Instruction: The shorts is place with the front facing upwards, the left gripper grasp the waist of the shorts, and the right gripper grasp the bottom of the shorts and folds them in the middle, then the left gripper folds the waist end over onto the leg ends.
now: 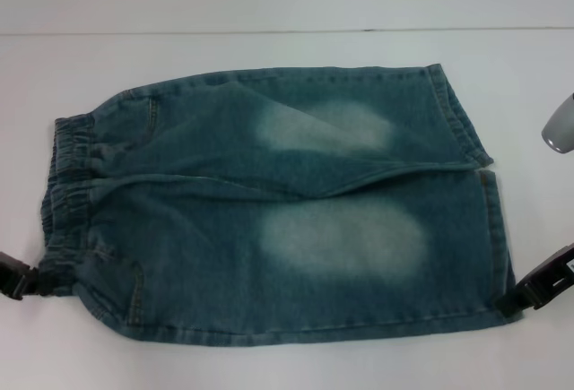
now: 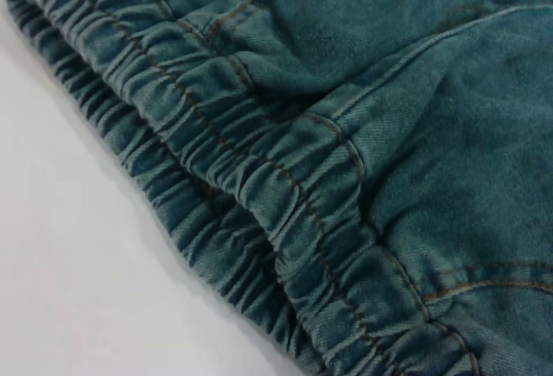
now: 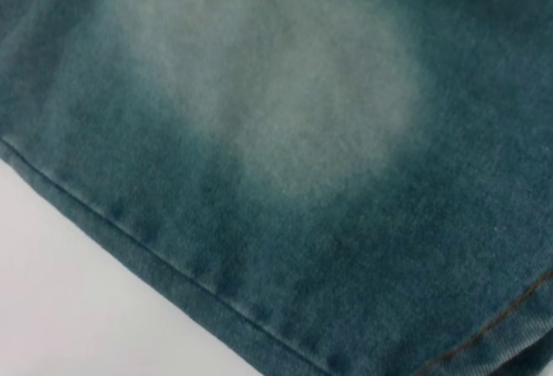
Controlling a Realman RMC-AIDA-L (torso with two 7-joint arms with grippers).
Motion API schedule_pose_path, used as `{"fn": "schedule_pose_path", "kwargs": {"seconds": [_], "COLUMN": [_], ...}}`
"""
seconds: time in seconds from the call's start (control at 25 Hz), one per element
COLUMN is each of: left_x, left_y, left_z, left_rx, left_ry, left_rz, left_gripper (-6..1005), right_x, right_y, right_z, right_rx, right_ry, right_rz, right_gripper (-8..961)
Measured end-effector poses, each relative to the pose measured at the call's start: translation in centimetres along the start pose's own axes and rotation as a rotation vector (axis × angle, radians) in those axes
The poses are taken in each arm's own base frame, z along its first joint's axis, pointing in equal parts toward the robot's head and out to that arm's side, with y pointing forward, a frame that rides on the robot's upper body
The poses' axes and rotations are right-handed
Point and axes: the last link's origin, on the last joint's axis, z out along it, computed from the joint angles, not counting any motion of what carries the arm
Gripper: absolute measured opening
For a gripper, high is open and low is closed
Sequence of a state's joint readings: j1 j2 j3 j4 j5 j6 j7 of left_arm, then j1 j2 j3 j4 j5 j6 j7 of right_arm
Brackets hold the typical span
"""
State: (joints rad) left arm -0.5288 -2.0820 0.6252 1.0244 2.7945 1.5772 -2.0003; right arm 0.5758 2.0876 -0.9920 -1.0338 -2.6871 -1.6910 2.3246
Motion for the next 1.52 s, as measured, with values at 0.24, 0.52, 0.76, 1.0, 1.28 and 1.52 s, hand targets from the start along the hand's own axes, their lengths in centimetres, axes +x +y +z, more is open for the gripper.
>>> {"fn": "schedule_pose_path", "kwargs": {"seconds": [0.24, 0.52, 0.76, 1.0, 1.28, 1.52], "left_x": [0.5, 2.1, 3.3, 4.1, 5.1, 6.5], "left_y": [0.0, 0.5, 0.3, -0.2, -0.5, -0.5], "left_z": [-0.3, -0.7, -1.6, -2.8, -3.5, -3.9], "left_rx": [-0.008, -0.027, -0.025, -0.011, -0.002, -0.008], "left_ry": [0.015, 0.026, 0.04, 0.088, 0.148, 0.236], "left_rz": [-0.02, -0.038, -0.049, -0.065, -0.071, -0.068], "left_gripper": [73, 73, 73, 72, 72, 72], "right_x": [0.0, -0.6, -1.0, -1.5, -2.7, -3.6], "right_y": [-0.2, -0.4, -0.7, -1.3, -1.7, -2.2], "right_z": [-0.3, -1.2, -2.3, -3.5, -4.3, -4.7], "right_rx": [0.0, -0.037, -0.063, -0.07, -0.048, -0.014], "right_ry": [-0.021, -0.122, -0.207, -0.315, -0.43, -0.537], "right_rz": [-0.029, -0.066, -0.085, -0.105, -0.127, -0.135], "right_gripper": [54, 53, 54, 52, 52, 52]}}
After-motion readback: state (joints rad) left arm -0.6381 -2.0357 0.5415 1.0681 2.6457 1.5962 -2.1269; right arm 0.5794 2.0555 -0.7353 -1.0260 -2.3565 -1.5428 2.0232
